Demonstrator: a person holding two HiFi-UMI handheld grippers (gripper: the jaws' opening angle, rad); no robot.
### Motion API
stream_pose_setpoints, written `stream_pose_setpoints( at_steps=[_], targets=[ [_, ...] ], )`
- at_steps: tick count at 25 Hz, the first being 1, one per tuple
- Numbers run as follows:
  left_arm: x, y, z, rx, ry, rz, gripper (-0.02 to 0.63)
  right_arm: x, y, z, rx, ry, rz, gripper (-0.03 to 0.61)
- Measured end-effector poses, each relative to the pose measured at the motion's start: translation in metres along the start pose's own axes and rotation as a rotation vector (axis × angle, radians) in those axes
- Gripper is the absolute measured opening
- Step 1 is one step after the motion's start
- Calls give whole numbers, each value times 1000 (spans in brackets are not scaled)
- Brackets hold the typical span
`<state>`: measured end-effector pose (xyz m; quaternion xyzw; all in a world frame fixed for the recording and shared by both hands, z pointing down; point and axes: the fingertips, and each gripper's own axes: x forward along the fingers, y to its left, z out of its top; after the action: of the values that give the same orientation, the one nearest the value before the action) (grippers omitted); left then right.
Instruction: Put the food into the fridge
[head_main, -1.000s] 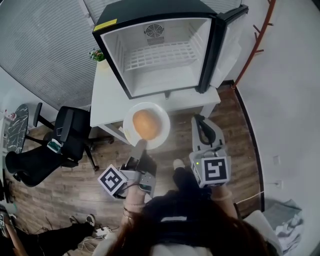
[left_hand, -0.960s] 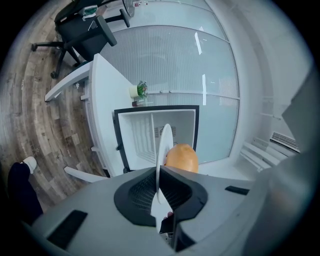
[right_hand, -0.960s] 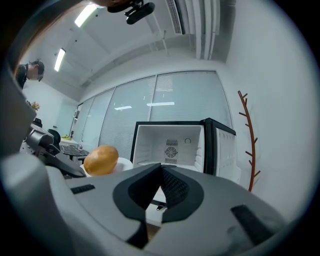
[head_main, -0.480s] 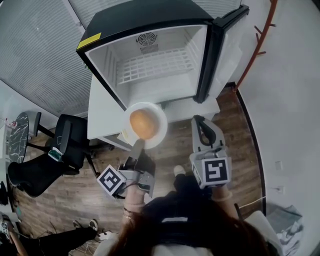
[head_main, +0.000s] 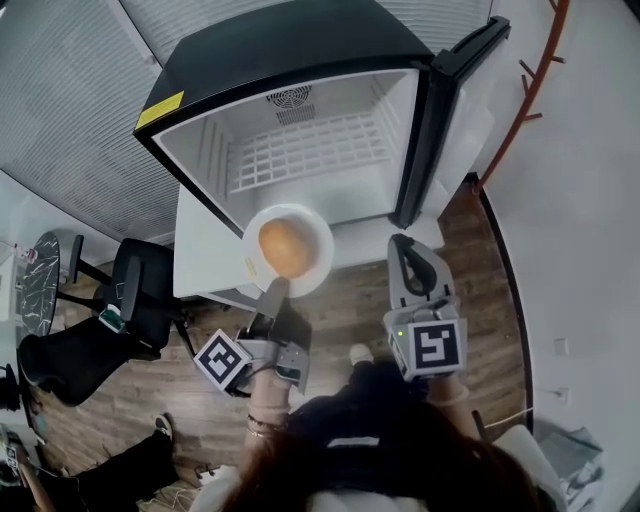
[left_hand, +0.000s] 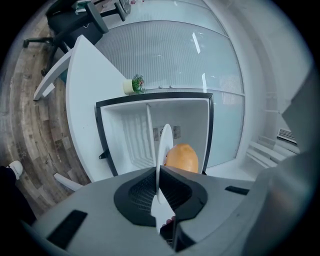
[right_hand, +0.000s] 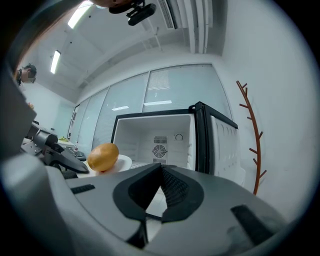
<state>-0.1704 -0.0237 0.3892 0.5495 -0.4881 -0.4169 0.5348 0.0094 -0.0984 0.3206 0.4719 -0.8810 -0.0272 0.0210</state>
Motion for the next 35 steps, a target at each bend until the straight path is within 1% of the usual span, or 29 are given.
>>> stream_pose_setpoints(
  at_steps=[7, 14, 19, 27, 35],
  targets=[
    [29, 4, 11, 17, 10, 15, 12, 20, -12, -4, 5, 7, 0, 0],
    [57, 5, 20, 11, 20, 22, 12, 34, -23, -13, -4, 30, -12, 0],
    [74, 6, 28, 25, 17, 29, 12, 44, -34, -16, -6, 35, -19, 0],
    [89, 9, 32, 26, -3, 33, 12, 52, -43, -21, -8, 38, -8, 0],
    [90, 9, 38, 22, -21, 34, 12, 50, -44, -26, 1, 51, -6, 0]
  ],
)
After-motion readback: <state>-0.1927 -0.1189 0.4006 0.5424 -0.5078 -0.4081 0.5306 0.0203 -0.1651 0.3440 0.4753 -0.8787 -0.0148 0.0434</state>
